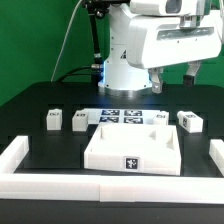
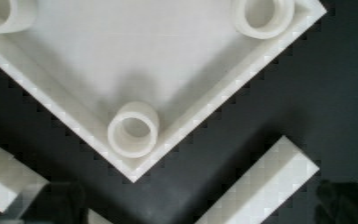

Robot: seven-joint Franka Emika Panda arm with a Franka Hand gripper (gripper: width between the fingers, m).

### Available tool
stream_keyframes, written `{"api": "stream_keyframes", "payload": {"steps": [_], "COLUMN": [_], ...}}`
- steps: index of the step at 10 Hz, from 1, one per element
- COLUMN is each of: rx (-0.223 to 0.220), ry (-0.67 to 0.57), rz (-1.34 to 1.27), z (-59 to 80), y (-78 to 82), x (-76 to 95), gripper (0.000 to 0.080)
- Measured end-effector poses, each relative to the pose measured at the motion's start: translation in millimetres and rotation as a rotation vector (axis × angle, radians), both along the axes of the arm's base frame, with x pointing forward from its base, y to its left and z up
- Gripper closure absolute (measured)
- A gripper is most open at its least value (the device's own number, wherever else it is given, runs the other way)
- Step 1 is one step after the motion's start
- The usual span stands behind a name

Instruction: Assemble one leg

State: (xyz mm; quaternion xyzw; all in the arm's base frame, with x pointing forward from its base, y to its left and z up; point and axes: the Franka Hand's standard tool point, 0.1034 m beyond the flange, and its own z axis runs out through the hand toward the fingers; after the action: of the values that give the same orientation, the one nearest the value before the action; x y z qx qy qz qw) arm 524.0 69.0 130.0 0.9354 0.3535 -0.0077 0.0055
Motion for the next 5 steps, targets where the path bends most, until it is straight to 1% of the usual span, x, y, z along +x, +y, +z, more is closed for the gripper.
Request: {"api": "stream_keyframes", "payload": {"steps": [5], "rx": [0.0], "ry": [0.002], "rz": [0.0], "z": [-1.0], "y": [0.0], "x": [-0.4], "gripper": [0.015]}}
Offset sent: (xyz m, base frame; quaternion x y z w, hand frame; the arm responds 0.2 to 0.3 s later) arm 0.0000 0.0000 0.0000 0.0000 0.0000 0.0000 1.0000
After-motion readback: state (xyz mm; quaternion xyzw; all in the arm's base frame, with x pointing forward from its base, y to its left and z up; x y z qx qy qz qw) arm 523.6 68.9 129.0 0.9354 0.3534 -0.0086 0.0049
